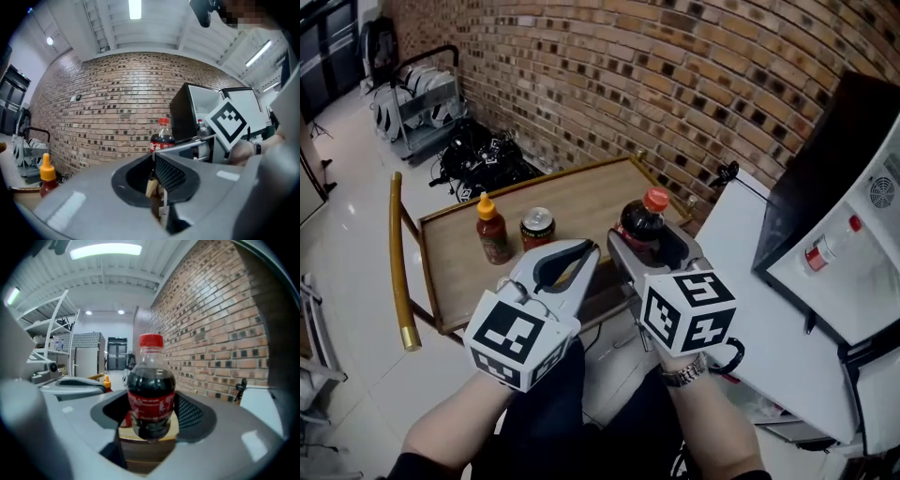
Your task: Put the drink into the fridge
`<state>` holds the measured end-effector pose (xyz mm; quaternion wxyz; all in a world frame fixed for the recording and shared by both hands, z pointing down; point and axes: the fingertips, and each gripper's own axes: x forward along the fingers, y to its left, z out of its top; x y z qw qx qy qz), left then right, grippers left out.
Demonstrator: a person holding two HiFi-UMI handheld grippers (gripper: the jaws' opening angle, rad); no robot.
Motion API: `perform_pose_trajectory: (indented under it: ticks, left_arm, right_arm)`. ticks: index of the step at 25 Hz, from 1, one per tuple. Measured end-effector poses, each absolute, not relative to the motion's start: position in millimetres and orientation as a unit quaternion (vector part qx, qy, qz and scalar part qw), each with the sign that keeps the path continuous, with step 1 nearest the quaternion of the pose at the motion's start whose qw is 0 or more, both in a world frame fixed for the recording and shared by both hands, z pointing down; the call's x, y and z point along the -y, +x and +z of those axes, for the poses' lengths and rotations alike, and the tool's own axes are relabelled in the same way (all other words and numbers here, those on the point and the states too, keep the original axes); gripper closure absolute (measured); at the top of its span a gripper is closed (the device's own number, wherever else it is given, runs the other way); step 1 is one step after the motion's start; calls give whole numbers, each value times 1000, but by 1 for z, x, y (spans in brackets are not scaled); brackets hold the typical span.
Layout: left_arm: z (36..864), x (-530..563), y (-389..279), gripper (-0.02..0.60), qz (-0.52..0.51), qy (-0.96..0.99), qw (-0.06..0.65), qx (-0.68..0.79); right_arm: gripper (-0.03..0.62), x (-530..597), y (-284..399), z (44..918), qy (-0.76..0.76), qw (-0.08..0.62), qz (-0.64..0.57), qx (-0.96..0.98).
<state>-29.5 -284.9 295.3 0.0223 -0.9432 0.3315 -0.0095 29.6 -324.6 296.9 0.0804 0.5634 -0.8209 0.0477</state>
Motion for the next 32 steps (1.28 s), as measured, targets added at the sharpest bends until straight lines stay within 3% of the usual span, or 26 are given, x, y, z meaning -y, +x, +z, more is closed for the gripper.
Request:
perform_pose_trajectory:
  ticks: [5,20,32]
  left_arm:
    - [279,254,32,565,0,-960,39,-277]
    - [254,147,263,565,12,-993,61,-97]
    - [243,120,357,565,4,-996,68,-53]
  right_arm:
    - [295,276,95,273,606,69,30,792]
    - [295,141,381,261,767,62,32,638]
    - [295,153,518,259,803,61,59,590]
